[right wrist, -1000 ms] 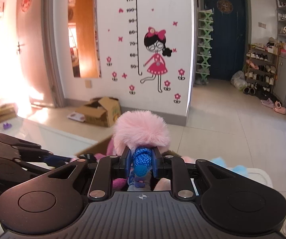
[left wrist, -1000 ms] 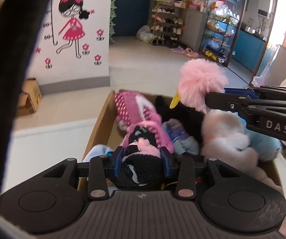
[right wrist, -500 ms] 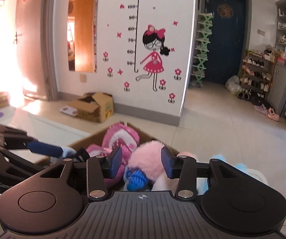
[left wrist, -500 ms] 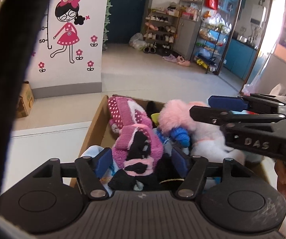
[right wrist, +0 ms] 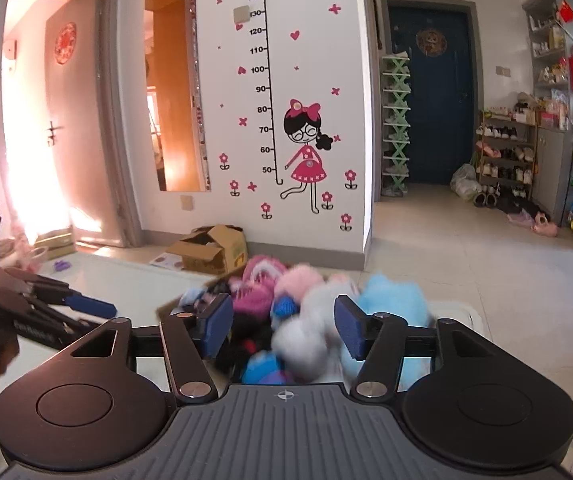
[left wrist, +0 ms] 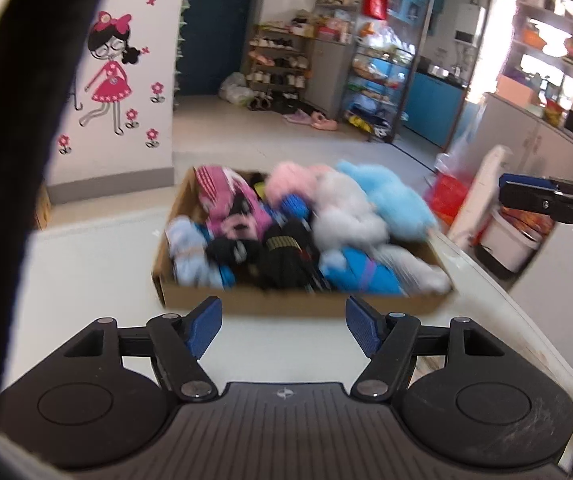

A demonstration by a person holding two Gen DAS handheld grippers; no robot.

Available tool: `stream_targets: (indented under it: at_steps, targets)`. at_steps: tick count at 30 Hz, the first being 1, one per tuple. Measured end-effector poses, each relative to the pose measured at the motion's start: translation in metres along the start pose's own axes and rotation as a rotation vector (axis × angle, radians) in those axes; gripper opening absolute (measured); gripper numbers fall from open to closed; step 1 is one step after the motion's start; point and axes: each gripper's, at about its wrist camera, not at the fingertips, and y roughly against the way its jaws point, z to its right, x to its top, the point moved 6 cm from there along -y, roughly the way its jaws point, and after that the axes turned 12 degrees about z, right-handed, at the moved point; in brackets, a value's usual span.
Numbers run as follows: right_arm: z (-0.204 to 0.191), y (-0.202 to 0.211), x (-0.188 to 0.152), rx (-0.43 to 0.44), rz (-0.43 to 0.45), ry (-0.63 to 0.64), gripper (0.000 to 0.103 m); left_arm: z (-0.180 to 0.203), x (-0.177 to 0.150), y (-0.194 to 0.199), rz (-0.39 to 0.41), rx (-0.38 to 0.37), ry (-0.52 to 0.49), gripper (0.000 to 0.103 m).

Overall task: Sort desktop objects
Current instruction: 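Move left tool to the peach plush while right tool reaches the green durian keychain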

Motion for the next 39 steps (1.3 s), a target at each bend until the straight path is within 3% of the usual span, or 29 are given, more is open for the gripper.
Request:
stream_targets:
  at_steps: [7,17,28,39]
  targets:
    - [0.004,0.063,-0.034,-0.009,-0.020,-0.072,0.067,0.023,-0.050,0.045,-0.054,-0.029,-0.064,0.068]
    - [-0.023,0.095,-0.074,0.047,-0.035,-0.109,0.068,0.055,-0.092,0.070,-0.076,-0.044,-0.252,0.070]
    - [-0.060,0.084,-0.118,0.113,-0.094,-0.011,0.072,0.036,-0.118,0.063,-0.124,0.022,-0.240,0.071]
    - [-0.060,0.059,-0.141,0.122,-0.152,-0.002,0.072,0.039,-0.134,0.048,-0.176,0.010,-0.283,0.071]
